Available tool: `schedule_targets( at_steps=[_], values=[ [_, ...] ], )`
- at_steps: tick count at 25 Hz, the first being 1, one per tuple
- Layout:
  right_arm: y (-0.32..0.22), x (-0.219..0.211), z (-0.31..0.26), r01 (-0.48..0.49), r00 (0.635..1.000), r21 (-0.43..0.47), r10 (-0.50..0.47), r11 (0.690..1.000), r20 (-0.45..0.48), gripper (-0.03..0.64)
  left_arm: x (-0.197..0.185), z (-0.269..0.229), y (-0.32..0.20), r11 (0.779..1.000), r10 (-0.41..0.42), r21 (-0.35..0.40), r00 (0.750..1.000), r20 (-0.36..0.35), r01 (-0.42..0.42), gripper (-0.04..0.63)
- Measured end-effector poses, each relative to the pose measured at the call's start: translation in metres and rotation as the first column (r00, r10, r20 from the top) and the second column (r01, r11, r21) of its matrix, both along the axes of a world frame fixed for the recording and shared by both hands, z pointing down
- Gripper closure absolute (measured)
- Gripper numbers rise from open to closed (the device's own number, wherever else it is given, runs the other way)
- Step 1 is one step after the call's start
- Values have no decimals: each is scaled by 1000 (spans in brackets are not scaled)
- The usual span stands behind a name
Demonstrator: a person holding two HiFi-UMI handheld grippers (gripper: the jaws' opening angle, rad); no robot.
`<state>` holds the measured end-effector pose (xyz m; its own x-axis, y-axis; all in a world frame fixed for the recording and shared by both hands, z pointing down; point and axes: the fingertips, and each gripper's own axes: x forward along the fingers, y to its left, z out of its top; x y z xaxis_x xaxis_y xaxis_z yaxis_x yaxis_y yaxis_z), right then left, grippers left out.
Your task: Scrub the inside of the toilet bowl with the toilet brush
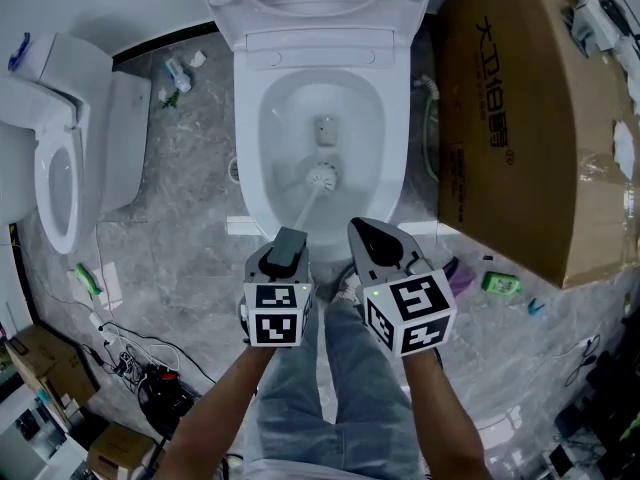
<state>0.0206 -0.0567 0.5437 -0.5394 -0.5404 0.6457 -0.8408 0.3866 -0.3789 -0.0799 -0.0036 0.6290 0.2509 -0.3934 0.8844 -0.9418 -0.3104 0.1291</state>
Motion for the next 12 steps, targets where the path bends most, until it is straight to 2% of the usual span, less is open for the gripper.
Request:
schedule_targets(
  at_steps=[12],
  values=[
    [-3,9,3,-39,999,-8,39,999,-10,620,34,-5,-30,998,48,33,998,-50,-46,437]
  ],
)
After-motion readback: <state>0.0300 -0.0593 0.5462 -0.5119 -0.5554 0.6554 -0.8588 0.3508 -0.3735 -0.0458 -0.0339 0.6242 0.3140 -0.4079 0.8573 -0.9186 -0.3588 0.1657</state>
